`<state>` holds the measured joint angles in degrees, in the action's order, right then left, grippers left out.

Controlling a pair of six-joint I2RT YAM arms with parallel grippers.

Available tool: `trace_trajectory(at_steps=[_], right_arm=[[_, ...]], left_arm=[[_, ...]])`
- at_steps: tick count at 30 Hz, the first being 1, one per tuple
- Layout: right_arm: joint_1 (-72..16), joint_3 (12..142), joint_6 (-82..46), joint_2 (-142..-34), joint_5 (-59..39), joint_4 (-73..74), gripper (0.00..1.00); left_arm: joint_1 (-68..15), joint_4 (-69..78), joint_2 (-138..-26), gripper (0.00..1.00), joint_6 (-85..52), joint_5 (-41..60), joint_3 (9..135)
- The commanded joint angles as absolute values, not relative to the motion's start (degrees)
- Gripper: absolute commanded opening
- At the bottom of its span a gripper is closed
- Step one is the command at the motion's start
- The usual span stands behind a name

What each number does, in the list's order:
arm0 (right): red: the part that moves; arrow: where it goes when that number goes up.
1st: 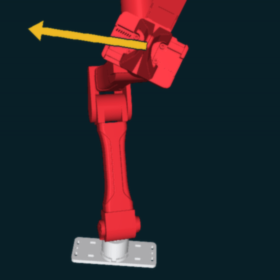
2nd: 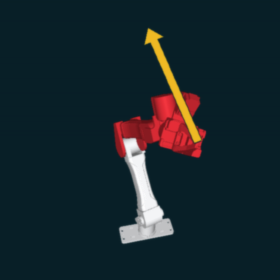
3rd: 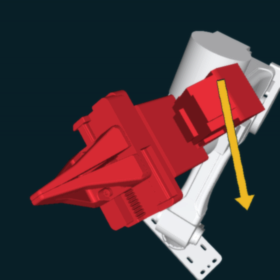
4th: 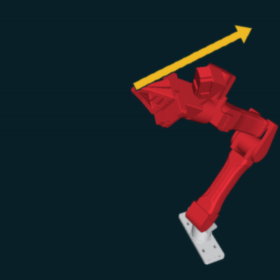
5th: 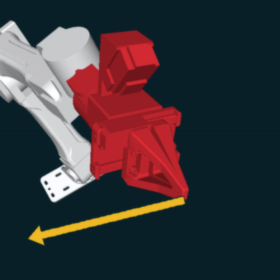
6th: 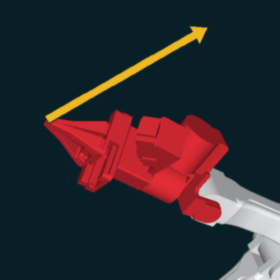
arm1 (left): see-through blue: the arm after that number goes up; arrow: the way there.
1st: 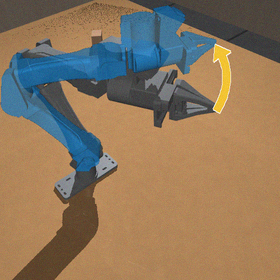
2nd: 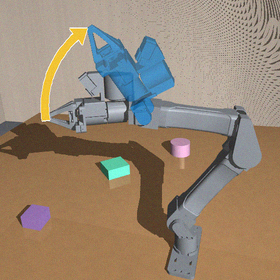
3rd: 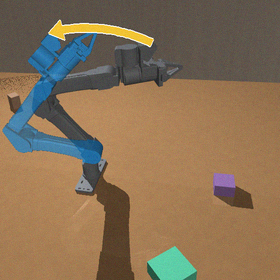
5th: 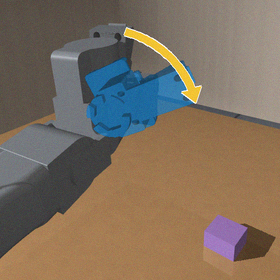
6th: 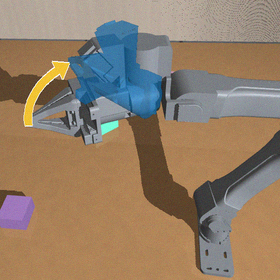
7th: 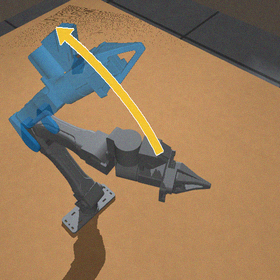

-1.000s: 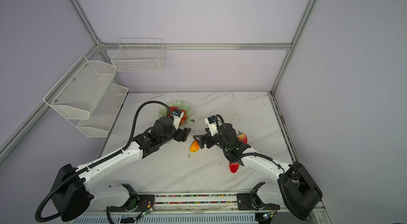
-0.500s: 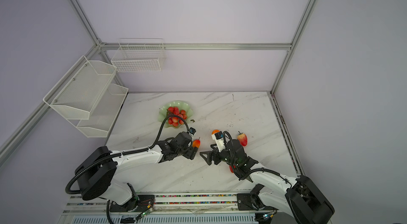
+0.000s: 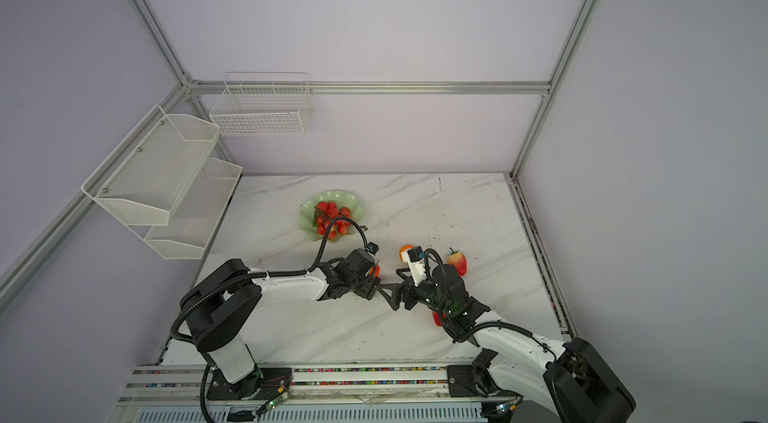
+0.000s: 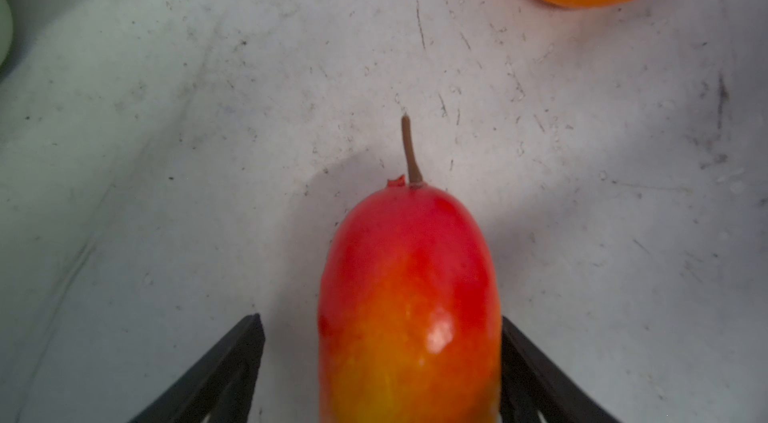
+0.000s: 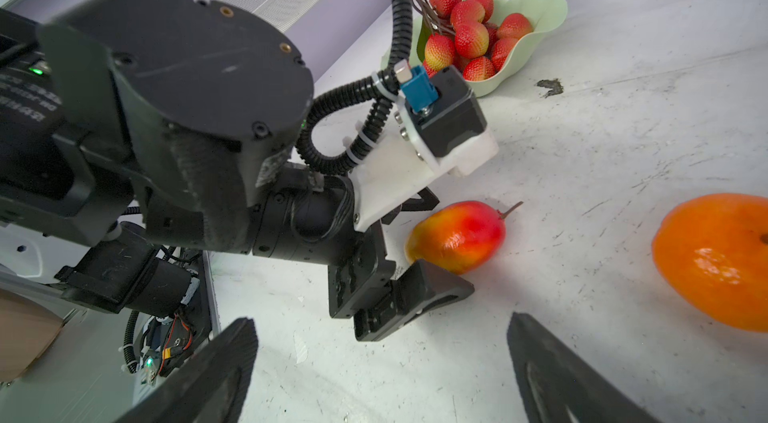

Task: Place and organize the fake fruits in the fruit bowl
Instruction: 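Lower the left gripper around the mango and close it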

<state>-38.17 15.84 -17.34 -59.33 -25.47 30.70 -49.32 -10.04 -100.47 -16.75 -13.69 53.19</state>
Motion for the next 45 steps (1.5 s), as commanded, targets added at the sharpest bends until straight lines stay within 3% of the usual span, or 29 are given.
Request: trace_trajectory(at_steps=[1,7,13,18,22,25,28,30,38,45], right_arm=[[-37.92,15.46,-18.04,-59.71,-26.29,32.95,0.97],[-37.97,15.47,-18.10,-60.05,-26.30,33.20,0.97],[-37.97,15.54,-18.09,-60.47,-26.21,33.34,0.97],[-37.96,17.38,-19.00,-62.30,-25.13,32.79,0.97],[-37.97,26.48,-20.40,-65.40,-27.30,25.91,0.97],[-37.97,33.40,-18.53,-68.39,-26.30,20.78,0.97],[-37.97,35.85,-17.45,-69.50,-25.40,16.83,0.97],[-37.97,32.09,-20.01,-66.26,-24.17,18.25,0.97],[-37.97,17.76,-31.00,-50.01,-21.96,18.17,0.97],[-37.92,13.80,-32.28,-44.21,-22.02,16.58,0.97]], left_arm=[[-48.62,-7.70,-101.14,0.85,-15.37,-14.19,58.43],[-47.74,-4.60,-100.88,0.78,-15.38,-14.22,57.52],[-47.11,-3.85,-97.47,0.60,-15.57,-12.49,55.80],[-45.63,-4.60,-89.32,0.53,-15.28,-11.49,53.05],[-43.48,-8.54,-82.29,0.51,-14.88,-15.16,52.81],[-40.25,-11.47,-78.22,0.52,-13.59,-12.30,53.67],[-39.02,-14.97,-78.74,0.67,-10.65,-4.67,53.97],[-39.28,-16.42,-80.22,0.72,-9.13,-0.45,53.14],[-41.40,-8.32,-85.40,0.79,-2.12,-0.67,49.43],[-41.35,-5.97,-90.40,0.83,5.37,-1.76,52.20]])
